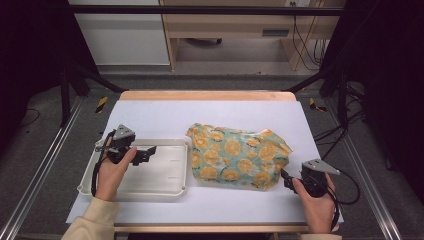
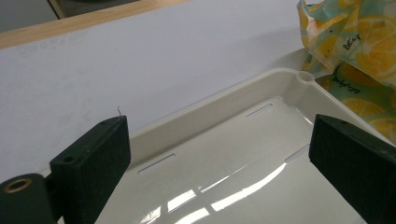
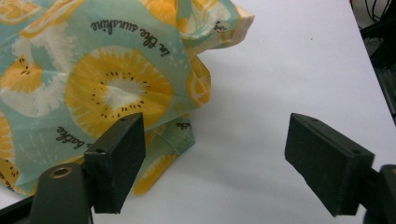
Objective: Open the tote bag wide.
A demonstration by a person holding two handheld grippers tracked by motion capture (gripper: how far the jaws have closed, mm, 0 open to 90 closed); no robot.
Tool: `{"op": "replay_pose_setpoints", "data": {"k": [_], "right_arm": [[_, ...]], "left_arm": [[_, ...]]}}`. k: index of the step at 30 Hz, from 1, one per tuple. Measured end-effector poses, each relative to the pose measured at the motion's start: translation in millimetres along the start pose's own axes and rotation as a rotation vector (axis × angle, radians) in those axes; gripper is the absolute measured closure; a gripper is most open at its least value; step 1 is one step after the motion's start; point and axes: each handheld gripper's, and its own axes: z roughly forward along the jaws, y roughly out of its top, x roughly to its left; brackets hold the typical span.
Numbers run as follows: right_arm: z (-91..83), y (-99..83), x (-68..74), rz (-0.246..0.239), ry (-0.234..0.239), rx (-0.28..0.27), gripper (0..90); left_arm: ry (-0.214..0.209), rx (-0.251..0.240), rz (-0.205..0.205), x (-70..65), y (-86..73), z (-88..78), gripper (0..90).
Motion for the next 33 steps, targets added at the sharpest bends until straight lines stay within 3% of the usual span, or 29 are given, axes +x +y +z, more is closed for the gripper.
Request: {"op": "replay_pose_setpoints", "data": {"k": [9, 15, 16, 20, 21, 26, 33], "right_arm": [[-4.3, 4.5, 1.1, 0.007, -0.013, -0.003, 19.3], [-12.4, 20.7, 6.4, -0.006, 0.003, -0.038, 22.0], [-14.6, 31.5, 8.4, -0.017, 0.016, -0.047, 23.8], [-16.3, 46.6, 9.6, -0.042, 0.029, -0.053, 26.8], [-14.5, 59.4, 10.8, -0.067, 0.039, -0.029, 28.5], [-6.4, 86.9, 14.4, -0.104, 0.067, -0.001, 32.3], [12.2, 113.0, 19.7, -0.144, 0.078, 0.044, 33.2]], "left_arm": [[-0.025, 0.009, 0.011, -5.7, 0.9, 2.6, 6.1], [-0.031, 0.011, 0.011, -4.9, 0.5, 2.0, 6.2], [-0.033, 0.012, 0.01, -3.9, 0.2, 1.7, 6.3], [-0.038, 0.013, 0.01, -3.8, 0.3, 1.7, 6.3], [-0.041, 0.013, 0.011, -4.3, 0.5, 1.8, 6.3], [-0.051, 0.015, 0.019, -6.4, 1.0, 2.0, 6.4], [-0.06, 0.018, 0.024, -7.1, 1.6, 2.1, 6.4]]}}
